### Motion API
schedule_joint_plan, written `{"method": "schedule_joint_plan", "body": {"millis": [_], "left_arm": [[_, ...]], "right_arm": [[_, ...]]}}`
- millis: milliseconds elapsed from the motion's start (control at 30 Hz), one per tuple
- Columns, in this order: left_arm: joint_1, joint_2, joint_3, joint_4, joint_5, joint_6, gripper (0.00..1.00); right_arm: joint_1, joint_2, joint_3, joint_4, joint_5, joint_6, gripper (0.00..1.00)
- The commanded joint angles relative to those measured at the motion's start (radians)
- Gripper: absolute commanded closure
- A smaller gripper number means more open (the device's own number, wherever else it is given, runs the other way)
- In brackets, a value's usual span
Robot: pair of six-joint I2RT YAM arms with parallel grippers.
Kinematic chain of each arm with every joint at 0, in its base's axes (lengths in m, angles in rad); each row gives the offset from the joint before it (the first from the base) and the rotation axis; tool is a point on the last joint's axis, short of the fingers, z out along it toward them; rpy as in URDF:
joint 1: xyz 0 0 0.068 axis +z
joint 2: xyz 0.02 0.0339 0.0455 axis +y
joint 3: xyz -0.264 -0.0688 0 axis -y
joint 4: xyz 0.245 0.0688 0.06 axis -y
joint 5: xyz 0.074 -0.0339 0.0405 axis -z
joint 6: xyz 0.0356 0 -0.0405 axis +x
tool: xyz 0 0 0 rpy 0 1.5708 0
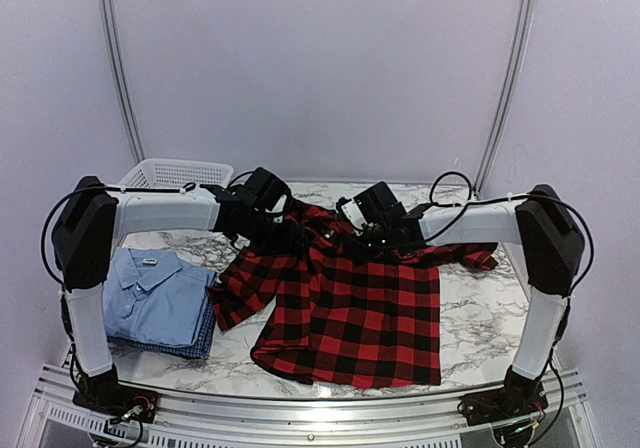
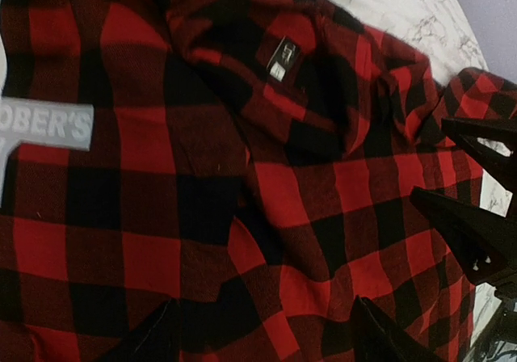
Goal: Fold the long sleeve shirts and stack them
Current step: Flatten out the crumpled shirt at the center of the board.
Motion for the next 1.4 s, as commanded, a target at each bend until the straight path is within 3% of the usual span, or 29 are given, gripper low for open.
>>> {"method": "schedule_joint_plan", "body": {"millis": [0, 267, 400, 600, 700, 867, 1067, 1200, 1367], "left_arm": [[-0.013, -0.057, -0.117, 0.131, 0.04, -0.106, 0.26], [-0.013, -0.088, -0.253, 0.219, 0.053, -0.146, 0.26], [-0.013, -0.092, -0.268, 0.223, 0.047, -0.142, 0.26], [-0.014, -0.083, -0.268, 0.223, 0.043, -0.139, 0.26], [-0.014, -0.086, -0.273, 0.223, 0.034, -0.134, 0.26], [-0.012, -0.092, -0.274, 0.215, 0.015, -0.124, 0.26], [-0.007, -0.098, -0.271, 0.206, 0.005, -0.13, 0.26], [-0.005, -0.098, -0.267, 0.203, 0.012, -0.133, 0.26], [-0.001, -0.102, -0.262, 0.198, 0.012, -0.133, 0.26]], "right_arm": [[0.037, 0.074, 0.089, 0.044, -0.01, -0.048, 0.41], [0.05, 0.179, 0.14, 0.052, 0.03, -0.041, 0.41], [0.05, 0.204, 0.141, 0.062, 0.032, -0.034, 0.47], [0.046, 0.216, 0.163, 0.079, 0.103, -0.019, 0.77], [0.028, 0.223, 0.199, 0.068, 0.123, 0.014, 1.0], [-0.03, 0.231, 0.269, 0.05, 0.101, 0.036, 1.0], [-0.064, 0.246, 0.354, -0.005, -0.039, -0.01, 0.98], [-0.035, 0.229, 0.319, -0.042, -0.096, -0.078, 0.7], [-0.001, 0.176, 0.21, 0.005, -0.096, -0.099, 0.5]]}}
